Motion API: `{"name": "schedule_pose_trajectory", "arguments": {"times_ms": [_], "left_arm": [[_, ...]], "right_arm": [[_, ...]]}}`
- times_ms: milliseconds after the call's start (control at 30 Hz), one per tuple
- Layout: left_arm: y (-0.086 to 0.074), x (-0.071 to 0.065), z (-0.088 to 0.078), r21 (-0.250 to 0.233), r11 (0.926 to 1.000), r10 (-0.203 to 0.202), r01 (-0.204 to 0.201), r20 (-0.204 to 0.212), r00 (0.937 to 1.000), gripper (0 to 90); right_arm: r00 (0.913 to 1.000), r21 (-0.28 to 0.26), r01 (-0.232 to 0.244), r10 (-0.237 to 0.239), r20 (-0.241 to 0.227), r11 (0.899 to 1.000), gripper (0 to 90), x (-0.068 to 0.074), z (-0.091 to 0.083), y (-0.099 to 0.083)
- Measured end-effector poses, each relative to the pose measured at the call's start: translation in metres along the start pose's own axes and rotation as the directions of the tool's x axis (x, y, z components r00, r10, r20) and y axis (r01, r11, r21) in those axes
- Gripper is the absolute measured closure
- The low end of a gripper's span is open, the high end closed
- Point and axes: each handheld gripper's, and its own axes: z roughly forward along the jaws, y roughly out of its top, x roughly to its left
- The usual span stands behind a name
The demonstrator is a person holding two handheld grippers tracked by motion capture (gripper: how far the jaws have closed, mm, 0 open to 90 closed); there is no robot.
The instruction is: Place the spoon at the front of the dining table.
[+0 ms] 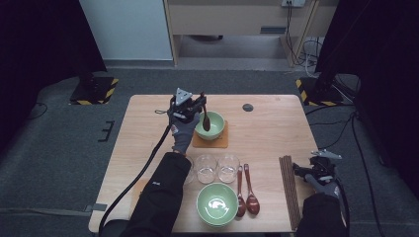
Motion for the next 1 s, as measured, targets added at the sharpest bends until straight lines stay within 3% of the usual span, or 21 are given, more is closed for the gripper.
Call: {"name": "schedule_pose_trajectory", "arguments": {"times_ms": [1000], "left_arm": [[-0.016,0.001,0.011,0.089,0.9952,0.043,-0.042,-0.010,0.9990,83.5]], "right_arm": [[1.0000,0.000,0.000,0.000,0.000,1.000,2.6,0.000,0.000,0.000]]}}
